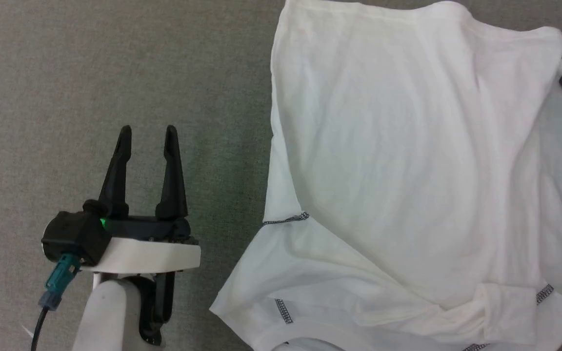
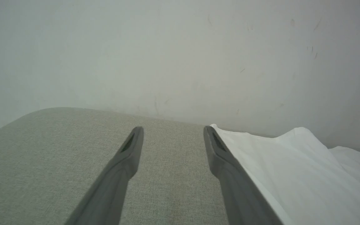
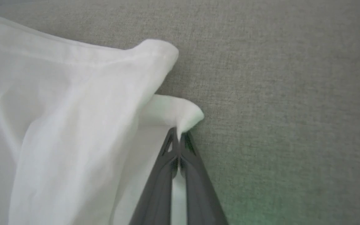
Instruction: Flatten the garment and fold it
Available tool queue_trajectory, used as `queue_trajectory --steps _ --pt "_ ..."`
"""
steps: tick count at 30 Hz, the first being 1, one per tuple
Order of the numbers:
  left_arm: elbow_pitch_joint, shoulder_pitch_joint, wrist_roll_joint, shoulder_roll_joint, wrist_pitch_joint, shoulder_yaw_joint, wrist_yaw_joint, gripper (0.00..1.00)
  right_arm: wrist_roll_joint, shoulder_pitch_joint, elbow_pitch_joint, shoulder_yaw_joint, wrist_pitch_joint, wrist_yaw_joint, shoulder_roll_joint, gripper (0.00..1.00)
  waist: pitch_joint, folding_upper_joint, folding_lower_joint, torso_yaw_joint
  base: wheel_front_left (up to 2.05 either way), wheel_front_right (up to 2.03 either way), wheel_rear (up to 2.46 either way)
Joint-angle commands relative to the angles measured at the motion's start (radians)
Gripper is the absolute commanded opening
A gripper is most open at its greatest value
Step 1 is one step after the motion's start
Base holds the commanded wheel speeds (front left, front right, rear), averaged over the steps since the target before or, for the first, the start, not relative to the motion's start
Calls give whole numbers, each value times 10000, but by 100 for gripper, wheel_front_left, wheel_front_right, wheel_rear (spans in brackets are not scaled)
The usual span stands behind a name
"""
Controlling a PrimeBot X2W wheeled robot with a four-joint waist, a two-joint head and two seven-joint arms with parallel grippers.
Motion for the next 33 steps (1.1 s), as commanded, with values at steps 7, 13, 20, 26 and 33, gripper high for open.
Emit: queue_trajectory --steps 7,13,20,26,33 --pt "165 456 140 -63 -47 355 -27 100 386 1335 -374 -1007 -1851 -17 -920 0 -1080 0 -1 -833 0 0 0" --pt "317 809 244 -66 -47 616 -85 100 854 2786 -797 -2479 -2841 -17 -1871 0 -1680 0 -1 -1420 0 0 0" --pt "464 1151 348 -43 -47 851 -162 100 1314 4745 -996 -4222 -3570 -17 -2306 0 -2203 0 -1 -1789 0 0 0" --pt "665 1457 375 3 -47 949 -212 100 1676 5883 -2143 -4792 -3640 -17 -1877 0 -2706 0 -1 -1870 0 0 0" --pt "846 1892 355 104 1 1009 -157 100 861 7217 -5664 -4482 -3133 -17 -575 0 -3385 0 -1 -1846 0 0 0"
